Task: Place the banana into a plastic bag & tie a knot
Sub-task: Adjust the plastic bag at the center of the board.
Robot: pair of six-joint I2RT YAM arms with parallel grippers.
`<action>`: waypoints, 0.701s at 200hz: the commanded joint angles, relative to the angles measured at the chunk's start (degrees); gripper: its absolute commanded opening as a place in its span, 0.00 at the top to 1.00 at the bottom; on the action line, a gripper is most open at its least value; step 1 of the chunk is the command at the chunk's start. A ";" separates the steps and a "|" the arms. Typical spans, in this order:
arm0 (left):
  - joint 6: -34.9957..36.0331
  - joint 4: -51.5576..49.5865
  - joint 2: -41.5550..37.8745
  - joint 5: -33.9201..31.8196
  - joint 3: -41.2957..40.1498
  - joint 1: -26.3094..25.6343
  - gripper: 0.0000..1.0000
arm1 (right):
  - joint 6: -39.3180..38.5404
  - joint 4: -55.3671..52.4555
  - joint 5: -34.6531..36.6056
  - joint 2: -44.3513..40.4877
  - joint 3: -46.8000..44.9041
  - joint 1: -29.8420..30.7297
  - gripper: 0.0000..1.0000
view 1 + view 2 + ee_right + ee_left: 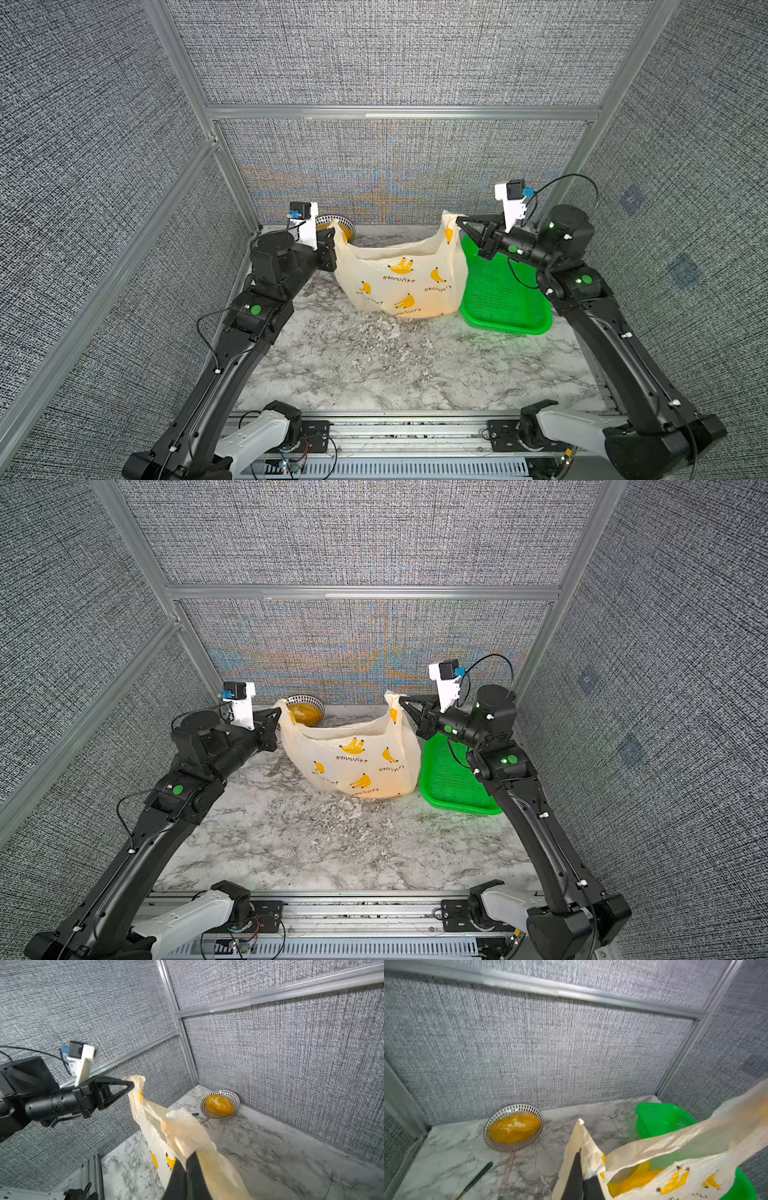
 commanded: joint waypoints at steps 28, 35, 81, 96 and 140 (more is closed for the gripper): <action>0.33 2.91 4.36 6.81 2.49 0.99 1.00 | -4.15 5.78 -0.51 2.55 -3.00 0.06 0.92; 0.36 3.58 4.12 6.75 1.55 0.99 1.00 | -4.97 5.81 -0.50 2.66 -3.42 -0.13 0.87; 2.01 3.33 4.02 7.35 1.13 2.11 1.00 | -6.29 9.06 -5.46 1.78 -4.90 -1.86 0.54; 2.68 2.91 4.41 8.14 1.84 2.47 1.00 | -7.41 10.07 -9.41 1.54 -5.18 -2.69 0.40; 6.05 2.64 4.56 13.76 1.83 3.60 1.00 | -10.67 19.40 -17.61 -1.03 -13.45 -5.50 0.02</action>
